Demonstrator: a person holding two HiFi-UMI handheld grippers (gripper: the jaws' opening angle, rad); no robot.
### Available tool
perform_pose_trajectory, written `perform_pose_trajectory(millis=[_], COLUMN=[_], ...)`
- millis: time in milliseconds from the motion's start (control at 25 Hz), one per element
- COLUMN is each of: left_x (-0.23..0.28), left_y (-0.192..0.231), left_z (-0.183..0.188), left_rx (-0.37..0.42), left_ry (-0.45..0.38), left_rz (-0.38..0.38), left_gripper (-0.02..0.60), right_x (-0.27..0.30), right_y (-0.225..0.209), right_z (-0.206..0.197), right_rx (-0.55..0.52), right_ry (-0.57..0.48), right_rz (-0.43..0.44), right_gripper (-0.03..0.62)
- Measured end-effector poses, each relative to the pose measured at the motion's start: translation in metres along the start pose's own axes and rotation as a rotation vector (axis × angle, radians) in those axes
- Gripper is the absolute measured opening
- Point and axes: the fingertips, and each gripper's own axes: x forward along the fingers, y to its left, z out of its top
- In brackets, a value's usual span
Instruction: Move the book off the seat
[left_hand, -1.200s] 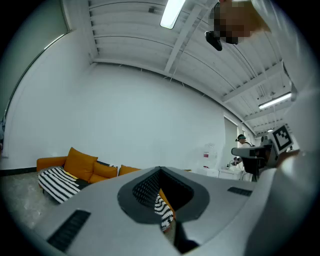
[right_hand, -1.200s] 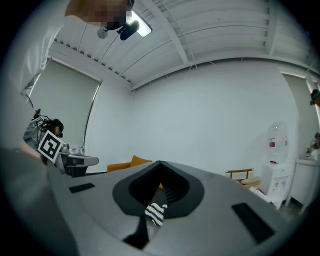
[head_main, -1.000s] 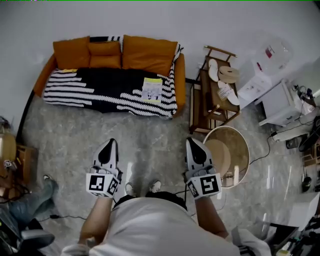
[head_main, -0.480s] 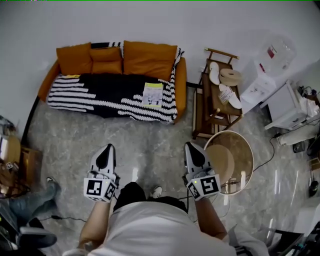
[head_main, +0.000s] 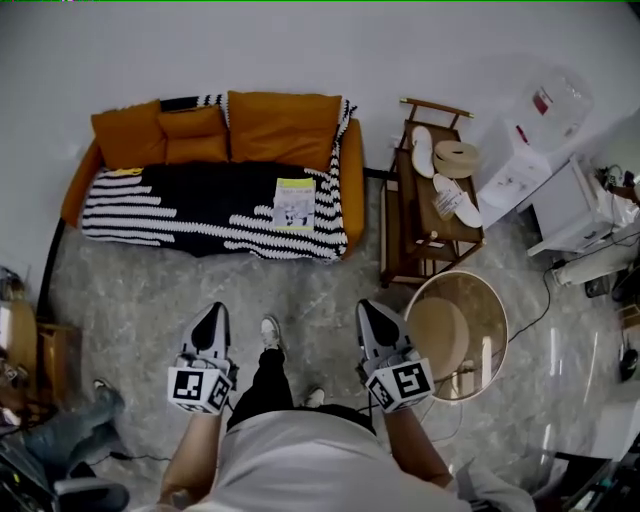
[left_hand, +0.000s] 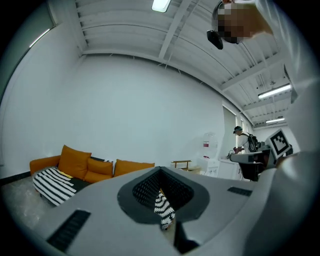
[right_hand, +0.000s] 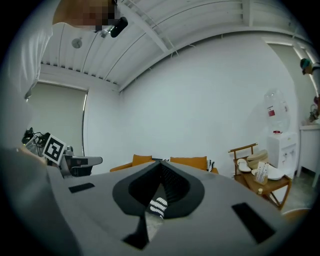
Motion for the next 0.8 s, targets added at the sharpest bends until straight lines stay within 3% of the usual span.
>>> perform_pose_trajectory(millis=[200,400,600,800], left_x=[0.089,0.172,0.227,0.256], left_y=[0.036,0.091,0.122,0.134], left_z=[0.016,0.045,0.055,0.051], left_rx=[-0.004,-0.001,0.029,0.0], left_ry=[-0.001,0.0,0.022,0.052], left_rz=[-0.061,-0.097,-0.173,-0.216], left_gripper=[0.017,0.017,0.015,0.017], right_x=[0.072,0.166,0.233,0.262], right_y=[-0.032,-0.044,-0.056,-0.063], right_z=[-0.001,0.025,0.037,0.037], right_rx=[0.044,0.02,0.016,0.027], right_ry=[0.05,0.076,0.099,0.115], right_rz=[-0.049,-0.052,-0.1,-0.127], right_gripper=[0.021,0.021,0.022,0.022])
